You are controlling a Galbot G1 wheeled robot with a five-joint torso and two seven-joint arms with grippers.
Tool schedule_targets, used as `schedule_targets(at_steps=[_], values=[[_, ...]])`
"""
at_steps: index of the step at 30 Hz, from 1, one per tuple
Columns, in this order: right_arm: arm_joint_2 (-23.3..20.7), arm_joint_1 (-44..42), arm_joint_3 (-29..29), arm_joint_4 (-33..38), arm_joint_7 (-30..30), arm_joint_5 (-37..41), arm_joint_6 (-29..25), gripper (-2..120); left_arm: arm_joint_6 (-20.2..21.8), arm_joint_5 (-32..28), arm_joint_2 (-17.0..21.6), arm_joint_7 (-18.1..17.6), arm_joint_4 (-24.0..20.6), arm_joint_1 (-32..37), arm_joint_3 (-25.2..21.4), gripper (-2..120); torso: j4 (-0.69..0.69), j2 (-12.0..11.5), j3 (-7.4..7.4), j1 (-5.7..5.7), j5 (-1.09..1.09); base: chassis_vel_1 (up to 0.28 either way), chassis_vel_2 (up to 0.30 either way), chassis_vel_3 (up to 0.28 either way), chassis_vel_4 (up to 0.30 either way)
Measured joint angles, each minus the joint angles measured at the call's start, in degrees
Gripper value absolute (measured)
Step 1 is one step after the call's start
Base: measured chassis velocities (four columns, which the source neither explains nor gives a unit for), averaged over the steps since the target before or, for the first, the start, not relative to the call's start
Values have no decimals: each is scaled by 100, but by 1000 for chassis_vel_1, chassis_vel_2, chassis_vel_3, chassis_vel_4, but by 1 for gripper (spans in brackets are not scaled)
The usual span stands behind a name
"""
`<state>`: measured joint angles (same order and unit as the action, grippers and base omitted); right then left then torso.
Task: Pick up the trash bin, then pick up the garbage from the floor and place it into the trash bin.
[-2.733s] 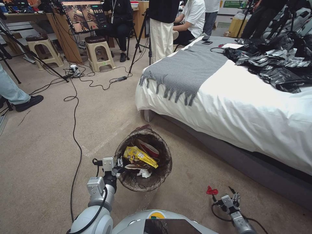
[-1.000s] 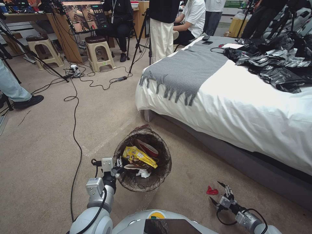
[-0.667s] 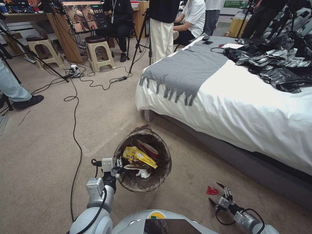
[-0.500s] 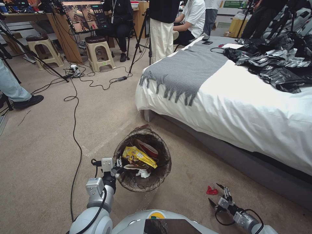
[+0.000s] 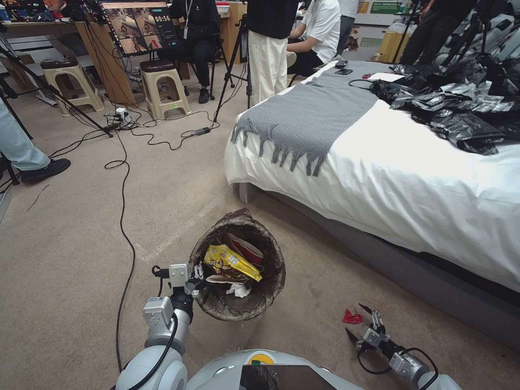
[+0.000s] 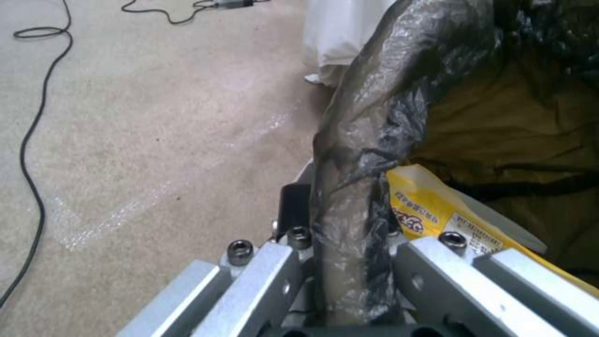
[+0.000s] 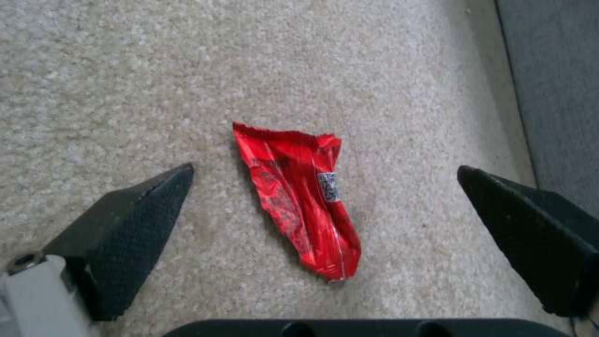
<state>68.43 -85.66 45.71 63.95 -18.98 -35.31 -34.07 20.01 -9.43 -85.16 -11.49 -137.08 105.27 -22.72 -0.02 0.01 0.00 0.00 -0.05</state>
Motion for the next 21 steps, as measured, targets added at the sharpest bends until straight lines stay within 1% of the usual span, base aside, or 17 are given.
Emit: schedule_targets(at_steps=[5, 21], values=[[-13, 66, 1, -180, 20, 5, -33, 100, 0, 14, -12, 1, 0, 6, 0, 0, 1, 0, 0, 0, 0, 0, 0, 0, 0], [-15, 120, 8, -387, 68, 8, -90, 100, -2, 21, -11, 1, -1, 14, -2, 0, 2, 1, 0, 0, 3, 0, 0, 0, 0]])
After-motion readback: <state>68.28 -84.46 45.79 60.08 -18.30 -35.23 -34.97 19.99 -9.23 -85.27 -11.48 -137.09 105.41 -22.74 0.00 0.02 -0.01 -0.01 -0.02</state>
